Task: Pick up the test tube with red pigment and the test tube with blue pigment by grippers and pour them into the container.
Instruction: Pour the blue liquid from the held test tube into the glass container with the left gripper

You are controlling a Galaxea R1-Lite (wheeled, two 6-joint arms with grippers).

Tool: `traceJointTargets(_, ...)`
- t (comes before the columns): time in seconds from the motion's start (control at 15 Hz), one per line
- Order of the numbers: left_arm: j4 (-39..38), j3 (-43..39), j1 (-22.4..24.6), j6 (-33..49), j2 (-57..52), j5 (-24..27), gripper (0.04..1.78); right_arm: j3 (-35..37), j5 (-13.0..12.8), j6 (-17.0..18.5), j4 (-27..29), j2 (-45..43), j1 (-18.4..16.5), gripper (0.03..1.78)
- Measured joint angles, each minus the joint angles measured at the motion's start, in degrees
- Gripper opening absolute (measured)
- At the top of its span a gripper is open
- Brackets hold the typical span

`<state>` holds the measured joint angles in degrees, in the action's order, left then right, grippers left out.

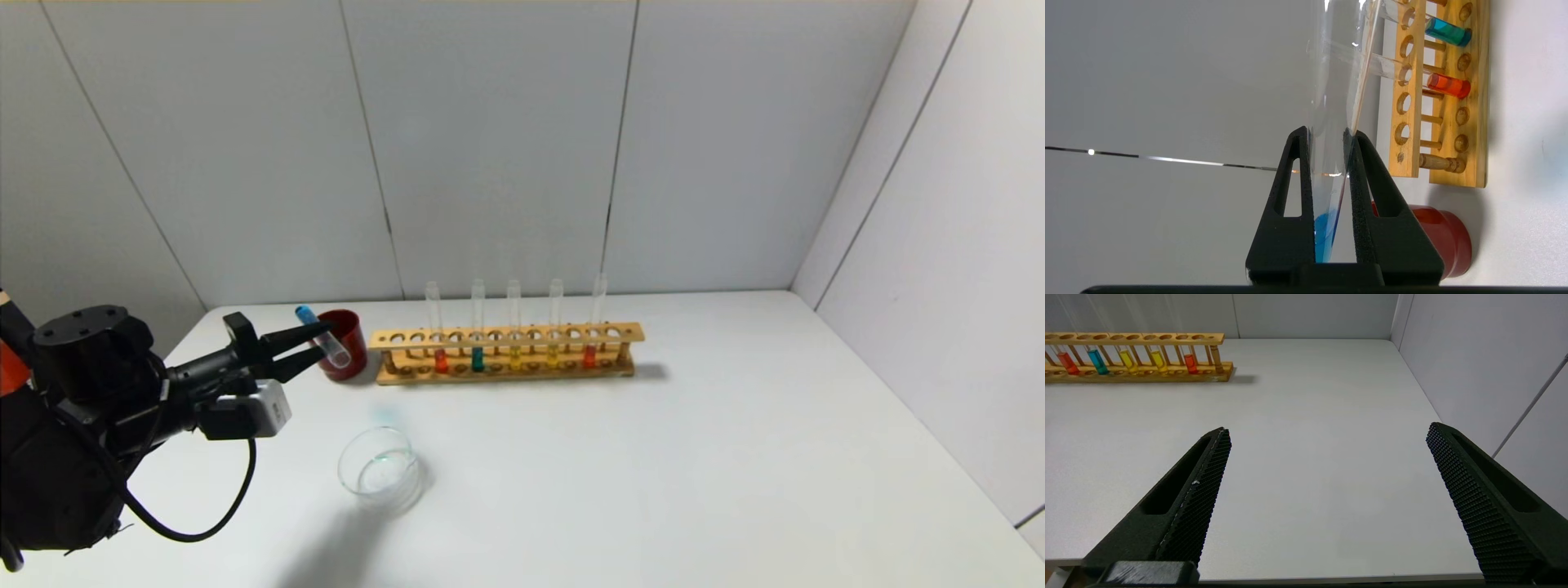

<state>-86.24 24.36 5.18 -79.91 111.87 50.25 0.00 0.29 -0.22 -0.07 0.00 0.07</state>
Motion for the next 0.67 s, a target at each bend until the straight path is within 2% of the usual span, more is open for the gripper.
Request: traceJointTargets(0.67, -0.04, 0.48, 0.00, -6.08, 1.00, 0.63, 0.30, 0.00, 0.00, -0.02, 0.00, 0.00, 0.00, 1.75)
